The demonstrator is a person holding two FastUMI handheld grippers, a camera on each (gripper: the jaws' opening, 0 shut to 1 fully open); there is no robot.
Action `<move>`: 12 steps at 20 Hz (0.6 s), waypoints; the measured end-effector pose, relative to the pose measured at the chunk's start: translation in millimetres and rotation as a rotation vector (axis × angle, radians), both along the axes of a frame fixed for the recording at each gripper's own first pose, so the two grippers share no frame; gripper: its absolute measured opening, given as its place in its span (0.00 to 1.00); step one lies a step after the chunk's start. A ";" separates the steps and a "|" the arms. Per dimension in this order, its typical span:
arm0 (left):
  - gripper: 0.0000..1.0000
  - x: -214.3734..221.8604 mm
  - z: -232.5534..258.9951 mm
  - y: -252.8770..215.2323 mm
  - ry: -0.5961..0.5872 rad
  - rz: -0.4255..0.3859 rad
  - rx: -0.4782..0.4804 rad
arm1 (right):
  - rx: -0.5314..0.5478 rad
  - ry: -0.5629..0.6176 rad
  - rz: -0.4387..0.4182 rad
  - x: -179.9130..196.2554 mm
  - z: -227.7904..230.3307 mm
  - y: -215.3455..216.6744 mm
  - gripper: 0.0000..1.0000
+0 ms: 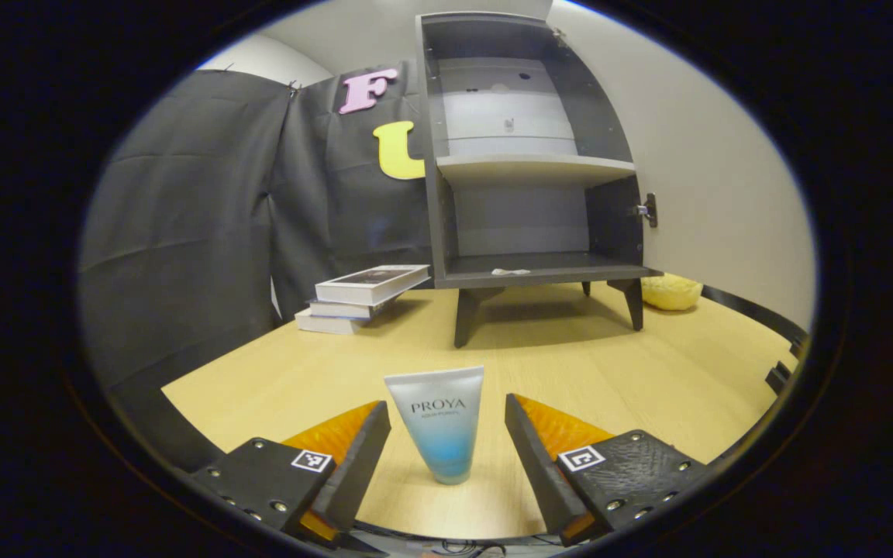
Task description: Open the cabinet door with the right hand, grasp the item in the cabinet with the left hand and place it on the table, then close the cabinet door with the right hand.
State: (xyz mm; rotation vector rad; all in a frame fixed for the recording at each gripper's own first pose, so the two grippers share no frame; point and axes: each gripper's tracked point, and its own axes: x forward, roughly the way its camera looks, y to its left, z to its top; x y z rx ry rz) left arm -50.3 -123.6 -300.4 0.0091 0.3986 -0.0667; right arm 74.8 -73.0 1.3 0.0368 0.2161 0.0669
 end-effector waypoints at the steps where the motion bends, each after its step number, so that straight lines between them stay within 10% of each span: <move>1: 0.90 -0.4 10.6 1.4 -0.007 0.002 0.011 | 0.007 -0.008 0.000 -0.6 1.9 -1.6 1.00; 12: 0.90 49.5 218.9 46.7 -0.196 0.075 0.022 | 0.046 -0.085 0.012 -15.4 42.6 2.8 0.99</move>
